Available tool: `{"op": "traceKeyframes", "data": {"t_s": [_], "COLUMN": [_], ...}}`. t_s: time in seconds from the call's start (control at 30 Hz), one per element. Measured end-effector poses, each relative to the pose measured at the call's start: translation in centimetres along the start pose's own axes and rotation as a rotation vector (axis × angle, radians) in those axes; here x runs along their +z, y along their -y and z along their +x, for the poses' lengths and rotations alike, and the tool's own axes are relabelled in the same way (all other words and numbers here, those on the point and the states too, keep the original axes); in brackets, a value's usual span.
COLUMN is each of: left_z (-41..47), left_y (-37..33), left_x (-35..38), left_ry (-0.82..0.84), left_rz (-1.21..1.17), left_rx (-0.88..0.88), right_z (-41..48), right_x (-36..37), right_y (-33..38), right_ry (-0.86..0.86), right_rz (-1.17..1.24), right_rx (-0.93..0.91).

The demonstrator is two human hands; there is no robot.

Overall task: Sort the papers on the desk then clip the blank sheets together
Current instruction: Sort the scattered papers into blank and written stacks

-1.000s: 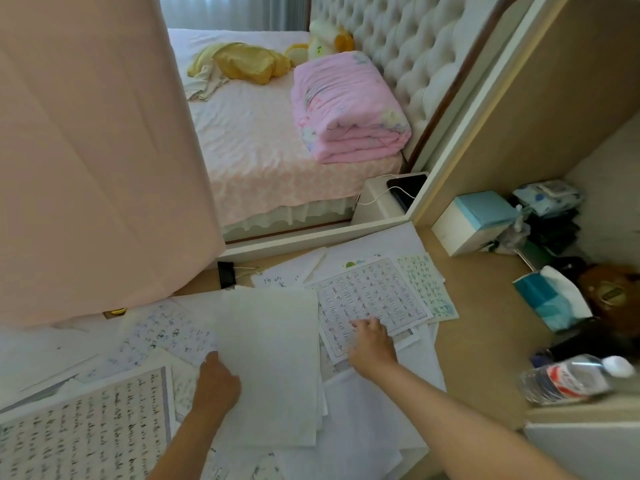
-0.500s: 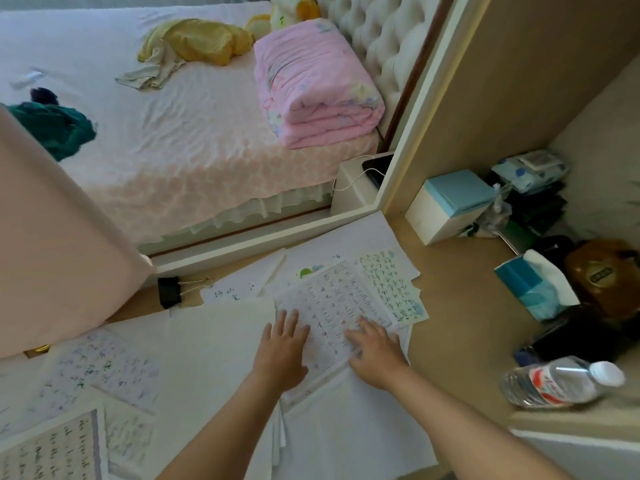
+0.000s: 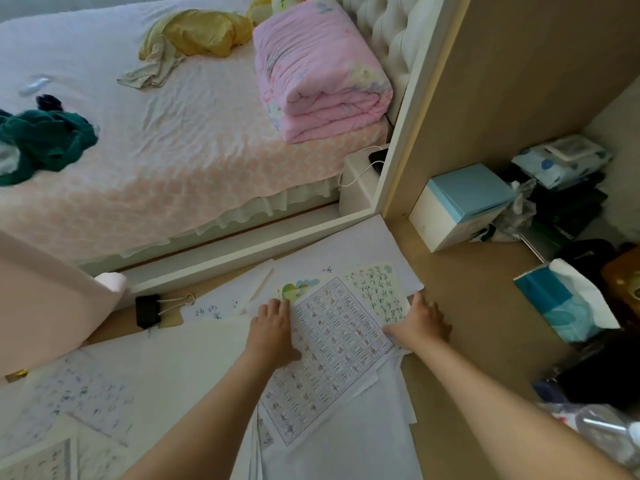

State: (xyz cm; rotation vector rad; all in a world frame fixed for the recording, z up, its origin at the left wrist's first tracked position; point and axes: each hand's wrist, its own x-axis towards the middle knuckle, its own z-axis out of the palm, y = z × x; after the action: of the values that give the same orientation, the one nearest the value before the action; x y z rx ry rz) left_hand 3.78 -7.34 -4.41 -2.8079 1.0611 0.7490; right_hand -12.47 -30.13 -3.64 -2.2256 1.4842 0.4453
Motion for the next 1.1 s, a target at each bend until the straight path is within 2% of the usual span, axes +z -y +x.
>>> {"op": "traceKeyframes", "data": {"t_s": [0.13,0.27,0.33,0.43,0.53,0.6,0.67,0.73,0.77,0.8,0.83,0.97,1.03,1.1], "left_z": [1.5,1.4,1.3,1.2,0.8,0.4,0.1,-0.6,-1.2,-1.8,-2.5,-6.0,-7.6,-9.0], "left_y": [-0.7,-1.0,-0.9,-0.5,-0.9,-1.7,-2.0,-1.8,-1.5,-1.1,-0.7,1.8,3.3,4.9], "left_x": [-0.4,-1.9,-2.5,-3.4,-4.8,-5.6,-5.9,-5.8,-5.8,-5.6,-5.5,-4.2,-3.4,-2.3], "left_ry": [0.004,-0.013,-0.107,-0.282,-0.225,-0.123,-0.08,-0.048,-0.031,-0.021,-0.015,0.019,-0.018,-0.093], "left_rz": [-0.21,-0.354,-0.423,-0.367,-0.281,-0.388,-0.58,-0.793,-0.9,-0.998,-1.098,-1.465,-1.507,-1.432], "left_rx": [-0.114,-0.042,0.032,0.176,0.296,0.273,0.174,0.08,0.043,0.004,-0.038,-0.179,-0.255,-0.35], "right_z": [0.8,1.4,1.6,1.2,0.6,-0.1,-1.1,-2.2,-2.7,-3.5,-4.2,-7.1,-8.5,-9.7], "right_x": [-0.1,-0.8,-1.9,-3.7,-5.4,-6.3,-6.7,-6.4,-5.8,-5.2,-4.4,-0.1,1.8,3.3], "right_y": [-0.6,-0.9,-0.9,-0.9,-0.6,0.1,1.0,1.6,1.9,2.3,2.8,5.2,6.5,7.8], "right_ry": [-0.119,-0.174,-0.079,0.07,0.162,0.195,0.116,-0.148,-0.25,-0.268,-0.203,0.26,0.378,0.41], "right_rz": [0.094,0.304,0.445,0.506,0.518,0.554,0.516,0.351,0.345,0.415,0.54,0.957,1.012,0.96], "right_rx": [-0.073,-0.213,-0.262,-0.378,-0.463,-0.482,-0.468,-0.426,-0.382,-0.315,-0.231,-0.032,0.017,0.011]}}
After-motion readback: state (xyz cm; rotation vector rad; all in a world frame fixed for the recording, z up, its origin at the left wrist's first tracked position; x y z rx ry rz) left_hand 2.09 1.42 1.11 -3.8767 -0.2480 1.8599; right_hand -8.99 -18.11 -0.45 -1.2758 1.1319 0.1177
